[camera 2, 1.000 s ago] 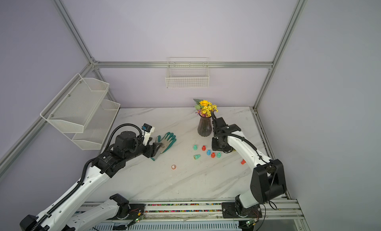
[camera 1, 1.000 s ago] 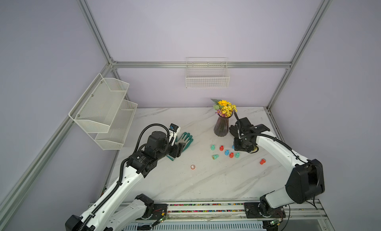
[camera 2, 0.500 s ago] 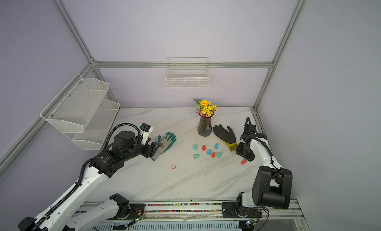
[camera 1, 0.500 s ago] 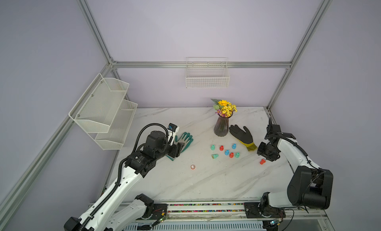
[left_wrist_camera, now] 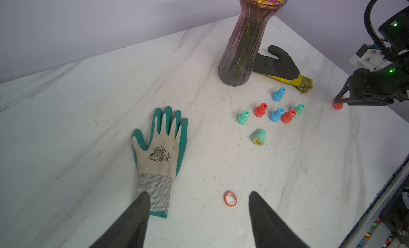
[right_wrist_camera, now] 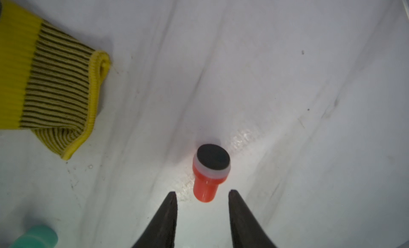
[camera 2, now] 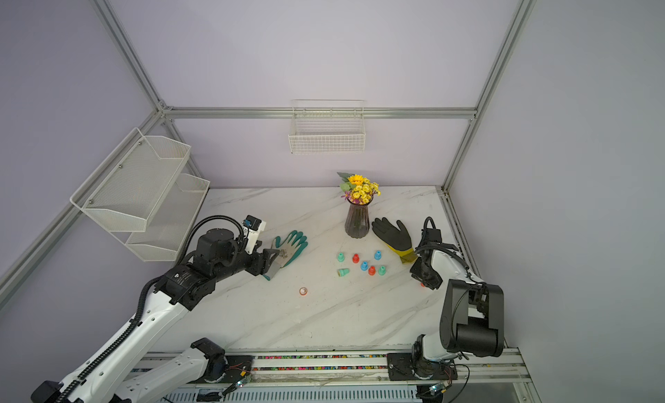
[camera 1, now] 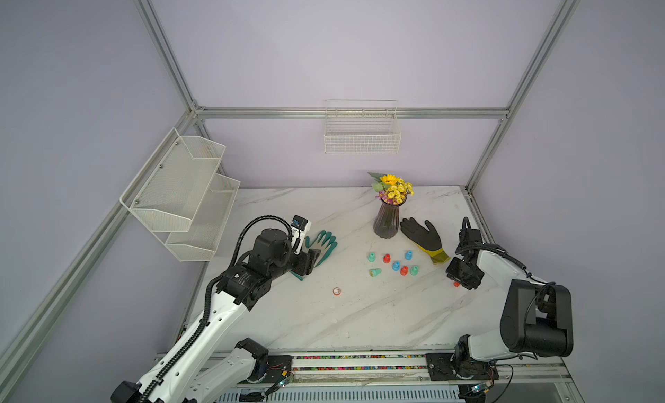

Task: Close the stamp cap
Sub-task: Pick up the stamp from the center of the board.

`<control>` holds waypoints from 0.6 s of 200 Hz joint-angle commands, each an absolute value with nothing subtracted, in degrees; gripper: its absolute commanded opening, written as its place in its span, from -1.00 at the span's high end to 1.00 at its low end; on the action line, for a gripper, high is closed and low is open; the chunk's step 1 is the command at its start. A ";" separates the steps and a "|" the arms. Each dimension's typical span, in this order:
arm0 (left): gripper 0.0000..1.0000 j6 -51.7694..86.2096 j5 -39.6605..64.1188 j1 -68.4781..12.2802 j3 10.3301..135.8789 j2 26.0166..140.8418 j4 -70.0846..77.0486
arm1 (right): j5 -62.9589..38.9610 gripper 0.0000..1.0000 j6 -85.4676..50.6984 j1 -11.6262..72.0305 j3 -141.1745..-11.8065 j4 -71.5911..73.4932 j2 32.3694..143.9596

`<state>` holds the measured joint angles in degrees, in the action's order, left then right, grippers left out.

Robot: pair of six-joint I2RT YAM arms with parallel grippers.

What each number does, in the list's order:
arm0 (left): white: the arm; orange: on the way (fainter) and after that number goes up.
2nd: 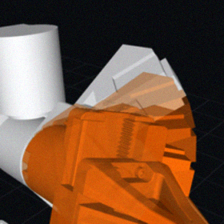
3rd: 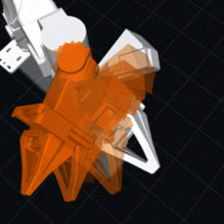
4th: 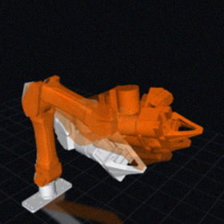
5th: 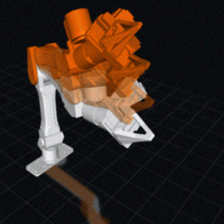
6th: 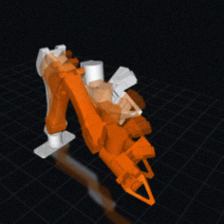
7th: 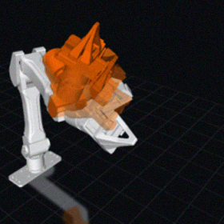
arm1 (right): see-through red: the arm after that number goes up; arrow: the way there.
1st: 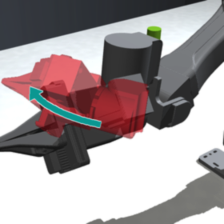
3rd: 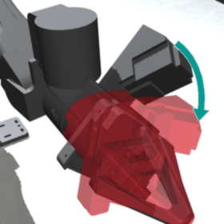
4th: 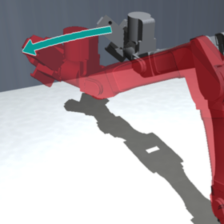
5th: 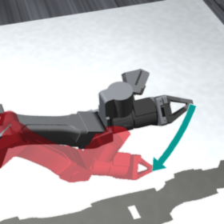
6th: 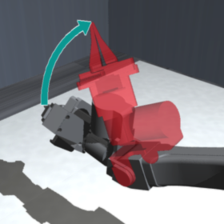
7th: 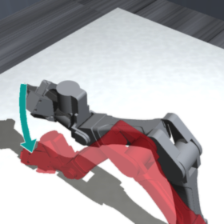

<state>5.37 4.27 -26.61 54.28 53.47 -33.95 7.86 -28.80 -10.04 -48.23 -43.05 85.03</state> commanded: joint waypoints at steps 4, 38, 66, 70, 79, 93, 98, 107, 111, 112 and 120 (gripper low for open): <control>-0.40 6.07 4.74 -26.10 56.16 52.83 -32.96 | 8.10 0.23 -30.54 -10.31 -47.15 -38.96 86.23; -0.40 6.15 4.75 -25.93 56.16 52.83 -32.98 | 8.21 0.30 -30.54 -10.33 -46.00 -38.10 86.84; -0.40 6.16 4.92 -25.86 56.16 52.87 -33.02 | 8.62 0.38 -30.02 -10.32 -45.60 -37.56 87.95; -0.40 6.16 4.88 -25.84 56.14 52.83 -32.92 | 8.49 0.39 -29.97 -10.36 -45.59 -37.45 88.04; -0.40 6.17 4.92 -25.84 56.12 52.82 -32.96 | 8.10 0.44 -29.76 -10.32 -45.62 -37.23 88.15; -0.40 6.15 4.92 -25.75 56.16 52.86 -32.96 | 7.57 0.51 -29.53 -10.35 -45.70 -37.08 88.59; -0.40 6.23 4.92 -25.75 56.09 52.84 -32.96 | 7.40 0.53 -29.40 -10.34 -45.77 -36.98 88.76; -0.40 6.15 4.83 -25.75 56.07 52.86 -32.96 | 7.06 0.57 -29.29 -10.29 -45.79 -36.98 89.10; -0.40 6.16 4.83 -25.75 56.07 52.92 -32.96 | 7.01 0.58 -29.27 -10.37 -45.85 -37.00 89.04; -0.40 6.16 4.83 -25.75 56.07 52.96 -32.96 | 6.98 0.59 -29.22 -10.37 -45.86 -36.96 89.04; -0.40 6.16 4.82 -25.73 56.08 53.02 -32.96 | 6.77 0.62 -29.24 -10.29 -45.84 -36.86 89.03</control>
<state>5.39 4.32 -26.24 54.28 53.47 -33.98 7.60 -29.21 -10.04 -46.09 -38.15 87.68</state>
